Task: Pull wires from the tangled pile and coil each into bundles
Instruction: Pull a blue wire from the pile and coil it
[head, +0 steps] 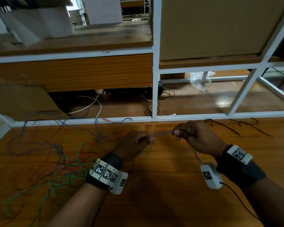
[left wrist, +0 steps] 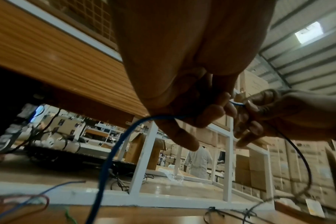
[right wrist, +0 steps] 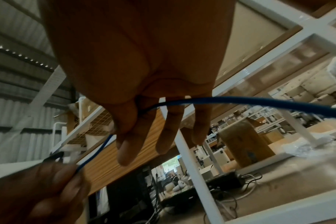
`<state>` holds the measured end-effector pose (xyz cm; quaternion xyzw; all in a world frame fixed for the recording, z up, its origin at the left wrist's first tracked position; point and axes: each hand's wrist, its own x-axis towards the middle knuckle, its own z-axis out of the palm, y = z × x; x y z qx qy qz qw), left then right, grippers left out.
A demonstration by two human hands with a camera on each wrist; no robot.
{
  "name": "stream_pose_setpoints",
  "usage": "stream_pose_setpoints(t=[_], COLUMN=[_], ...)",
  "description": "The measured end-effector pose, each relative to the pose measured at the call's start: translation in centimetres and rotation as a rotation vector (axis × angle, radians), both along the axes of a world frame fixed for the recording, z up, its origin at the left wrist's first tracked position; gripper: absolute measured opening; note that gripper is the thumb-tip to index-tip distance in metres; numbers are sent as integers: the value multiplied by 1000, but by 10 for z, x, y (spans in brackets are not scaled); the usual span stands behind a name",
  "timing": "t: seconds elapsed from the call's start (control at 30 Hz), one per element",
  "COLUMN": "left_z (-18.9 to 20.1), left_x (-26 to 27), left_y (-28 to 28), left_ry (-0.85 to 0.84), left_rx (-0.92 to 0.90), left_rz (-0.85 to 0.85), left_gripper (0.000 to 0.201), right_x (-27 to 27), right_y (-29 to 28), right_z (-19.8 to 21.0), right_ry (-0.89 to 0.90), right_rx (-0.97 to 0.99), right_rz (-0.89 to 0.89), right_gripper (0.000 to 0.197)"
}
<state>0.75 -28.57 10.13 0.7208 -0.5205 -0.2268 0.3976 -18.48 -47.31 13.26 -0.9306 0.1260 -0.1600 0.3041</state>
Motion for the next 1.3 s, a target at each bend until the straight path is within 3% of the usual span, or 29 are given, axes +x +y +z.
stream_pose_setpoints(t=[0.13,0.27,0.3,0.37,0.43,0.47,0.53,0.63,0.77,0.9,1.0,1.07,1.17,1.2,1.27,1.3], left_z=[-17,-27,-26,-21,-16,-13,-10,-4,-4,-8,-11,-11,-3,0,6,7], left_x=[22,44,45,37,18,6,-11,-16,3,39,70,89,98,94,75,64], left_y=[22,30,25,9,-12,-21,-37,-44,-34,-17,-1,9,14,12,1,-8], left_ry=[-57,-295,-371,-439,-471,-477,-476,-392,-271,-338,-290,-327,-424,-449,-551,-589], left_rx=[68,27,-18,-46,-4,20,17,-42,-24,-43,-9,-2,-10,2,-2,-16], left_rz=[73,120,122,77,-16,-65,-139,-143,-55,10,120,168,193,179,113,62], left_gripper=[19,31,40,48,38,32,24,25,19,43,25,13,18,14,40,47], right_x=[-39,-59,-56,-45,-27,-17,3,15,1,-27,-53,-69,-76,-73,-56,-44], right_y=[-41,-69,-69,-63,-36,-18,14,25,2,-39,-74,-91,-91,-83,-61,-47], right_z=[14,-9,-16,-26,-22,-19,-17,-18,-6,15,21,15,7,3,-2,-2], right_ry=[-134,51,168,422,454,400,282,154,-32,-112,-110,-55,202,326,523,527], right_rx=[15,-117,-175,-309,-394,-440,-474,-418,-410,-380,-386,-362,-345,-377,-460,-474], right_rz=[-226,-390,-441,-462,-326,-215,-57,0,29,-89,-270,-388,-404,-372,-300,-265], right_gripper=[23,10,23,74,101,98,68,33,29,27,25,26,28,36,70,80])
